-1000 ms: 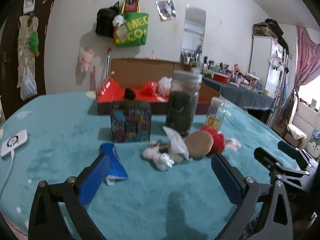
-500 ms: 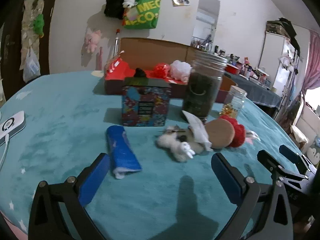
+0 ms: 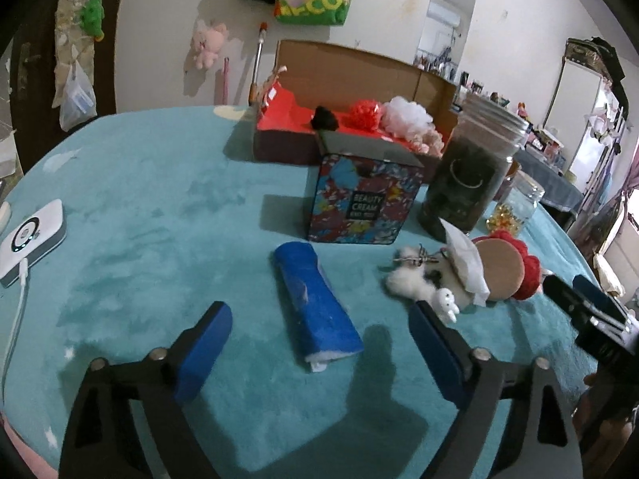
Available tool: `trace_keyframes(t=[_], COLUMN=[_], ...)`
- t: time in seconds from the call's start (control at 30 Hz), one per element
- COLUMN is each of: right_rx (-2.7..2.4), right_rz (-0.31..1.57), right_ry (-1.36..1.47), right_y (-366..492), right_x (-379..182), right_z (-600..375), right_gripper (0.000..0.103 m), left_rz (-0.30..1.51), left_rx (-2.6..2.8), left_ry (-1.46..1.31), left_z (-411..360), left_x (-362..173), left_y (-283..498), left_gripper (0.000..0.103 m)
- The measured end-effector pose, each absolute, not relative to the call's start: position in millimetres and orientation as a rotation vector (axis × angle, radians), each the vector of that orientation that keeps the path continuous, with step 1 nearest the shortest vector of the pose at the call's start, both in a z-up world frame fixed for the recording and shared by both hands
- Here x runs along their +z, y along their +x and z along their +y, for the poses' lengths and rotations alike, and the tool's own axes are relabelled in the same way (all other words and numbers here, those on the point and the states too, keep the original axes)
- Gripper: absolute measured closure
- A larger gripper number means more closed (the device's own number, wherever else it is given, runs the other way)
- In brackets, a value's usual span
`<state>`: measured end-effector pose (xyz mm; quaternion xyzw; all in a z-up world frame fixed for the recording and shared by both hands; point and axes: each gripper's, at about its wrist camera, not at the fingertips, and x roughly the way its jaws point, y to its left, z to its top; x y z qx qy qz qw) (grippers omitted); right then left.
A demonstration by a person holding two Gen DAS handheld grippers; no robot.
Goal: Organize soft objects
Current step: 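Grasp the blue rolled cloth with the left tool while the right tool grasps the small white fluffy piece, then carry the blue cloth and white piece over the red box with both tools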
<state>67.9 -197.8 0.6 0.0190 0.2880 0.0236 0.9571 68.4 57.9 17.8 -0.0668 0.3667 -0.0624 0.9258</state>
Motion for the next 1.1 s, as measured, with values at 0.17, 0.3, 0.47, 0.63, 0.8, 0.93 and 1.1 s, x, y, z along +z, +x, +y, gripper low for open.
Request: trace_keyframes(t=[0.17, 0.3, 0.47, 0.63, 0.8, 0.93, 1.1], right_rx=[0.066, 0.120, 0.205, 0.301, 0.391, 0.383, 0.375], right_rz=[0.621, 0.669, 0.769, 0.827, 0.841, 0.801, 0.762], right_ry=[0.081, 0.156, 0.309, 0.348, 0.380, 0.372, 0.347], right_y=[85, 102, 122, 132, 134, 128, 120], right_x=[10, 11, 0, -8, -9, 2, 17], right_z=[-206, -216, -233, -233, -226, -228, -229], right_gripper=[0.004, 0.005, 0.028, 0.075, 0.092, 0.093, 0.093], left_rz=[0.775, 0.790, 0.812, 0.806, 0.805, 0.802, 0.795], left_rx=[-0.166, -0.196, -0.252, -0.277, -0.268, -0.268, -0.269], left_ry=[-0.111, -0.075, -0.108, -0.078, -0.087, -0.080, -0.067], left_z=[51, 44, 40, 31, 35, 36, 36], left_x=[18, 17, 21, 27, 31, 32, 34], left_y=[79, 88, 95, 101, 107, 106, 106], left_gripper=[0.042, 0.075, 0.079, 0.080, 0.080, 0.080, 0.080])
